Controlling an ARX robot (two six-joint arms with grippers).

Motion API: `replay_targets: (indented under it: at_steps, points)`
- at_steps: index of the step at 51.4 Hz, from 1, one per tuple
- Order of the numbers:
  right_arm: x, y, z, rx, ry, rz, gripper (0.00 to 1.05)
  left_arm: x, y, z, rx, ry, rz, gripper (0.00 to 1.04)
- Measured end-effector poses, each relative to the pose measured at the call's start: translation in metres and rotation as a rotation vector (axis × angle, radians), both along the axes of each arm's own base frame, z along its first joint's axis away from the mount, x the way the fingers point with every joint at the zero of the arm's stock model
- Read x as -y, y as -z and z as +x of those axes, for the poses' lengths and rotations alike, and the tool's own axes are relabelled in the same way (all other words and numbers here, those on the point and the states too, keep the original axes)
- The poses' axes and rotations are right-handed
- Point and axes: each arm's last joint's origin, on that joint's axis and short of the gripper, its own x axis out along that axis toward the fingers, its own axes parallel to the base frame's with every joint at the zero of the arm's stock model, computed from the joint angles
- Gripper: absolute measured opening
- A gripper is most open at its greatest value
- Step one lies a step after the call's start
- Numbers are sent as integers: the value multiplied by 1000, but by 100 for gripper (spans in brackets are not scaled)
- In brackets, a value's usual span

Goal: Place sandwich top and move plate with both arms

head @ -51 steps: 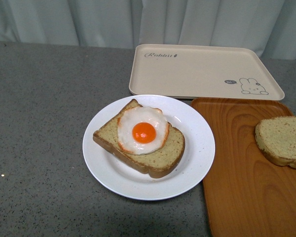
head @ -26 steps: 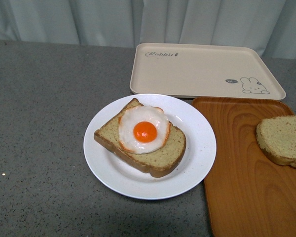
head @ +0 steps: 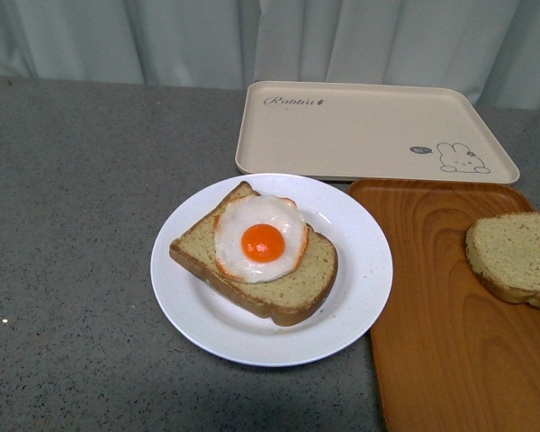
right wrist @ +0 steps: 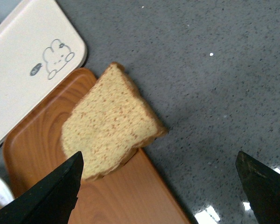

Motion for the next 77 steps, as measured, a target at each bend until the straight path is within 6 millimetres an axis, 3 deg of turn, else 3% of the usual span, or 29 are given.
replay_targets:
  at_steps: [9, 26, 47, 77]
  points:
    - [13, 22, 22, -73, 42, -33, 96, 0, 0, 0, 0, 0, 0, 98]
    - [21, 59, 35, -170, 63, -42, 96, 0, 0, 0, 0, 0, 0, 98]
    - [17, 69, 59, -97, 48, 76, 96, 0, 0, 0, 0, 0, 0, 98]
    - [15, 88, 64, -149, 85, 159, 96, 0, 0, 0, 0, 0, 0, 98]
